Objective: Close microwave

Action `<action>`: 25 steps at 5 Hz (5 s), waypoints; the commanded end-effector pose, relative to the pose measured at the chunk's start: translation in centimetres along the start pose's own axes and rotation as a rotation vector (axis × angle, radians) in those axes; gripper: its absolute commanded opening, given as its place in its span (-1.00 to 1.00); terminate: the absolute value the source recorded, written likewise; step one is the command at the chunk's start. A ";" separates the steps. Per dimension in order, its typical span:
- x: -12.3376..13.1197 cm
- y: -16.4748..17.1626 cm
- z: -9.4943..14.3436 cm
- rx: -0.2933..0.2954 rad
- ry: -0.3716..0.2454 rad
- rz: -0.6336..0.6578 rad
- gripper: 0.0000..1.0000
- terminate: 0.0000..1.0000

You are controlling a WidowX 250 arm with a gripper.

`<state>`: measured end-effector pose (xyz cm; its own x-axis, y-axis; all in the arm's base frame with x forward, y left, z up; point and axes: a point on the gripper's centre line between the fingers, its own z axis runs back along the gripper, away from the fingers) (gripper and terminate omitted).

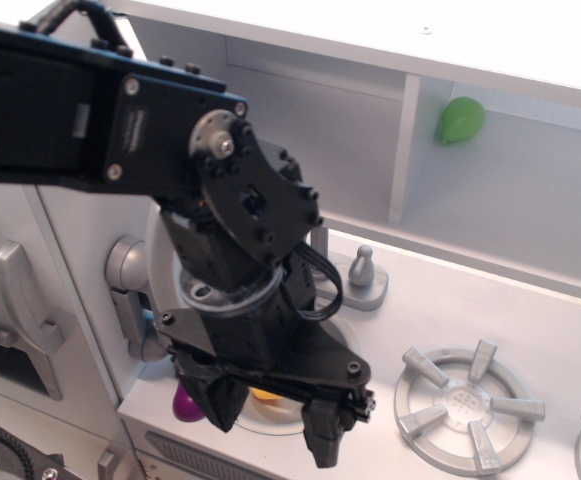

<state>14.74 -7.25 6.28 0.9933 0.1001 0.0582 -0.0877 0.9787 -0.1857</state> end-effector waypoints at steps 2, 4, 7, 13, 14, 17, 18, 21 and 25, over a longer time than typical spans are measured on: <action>0.8 -0.3 3.8 -0.047 0.016 0.023 1.00 -1.00; 2.4 -0.4 11.6 -0.122 -0.031 0.067 1.00 -1.00; 5.2 7.3 16.0 -0.097 -0.181 0.275 1.00 -1.00; 12.3 9.4 9.6 0.165 -0.232 0.547 1.00 -1.00; 11.8 8.7 8.2 0.179 -0.232 0.559 1.00 -1.00; 11.4 6.4 6.9 0.102 -0.230 0.546 1.00 -1.00; 12.8 5.1 7.2 0.008 -0.247 0.511 1.00 -1.00; 8.4 5.0 12.9 -0.156 -0.191 0.365 1.00 -1.00; 6.6 9.4 7.9 0.060 -0.071 0.326 1.00 -1.00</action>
<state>20.13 3.40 10.96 0.9027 0.4289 0.0356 -0.4204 0.8964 -0.1402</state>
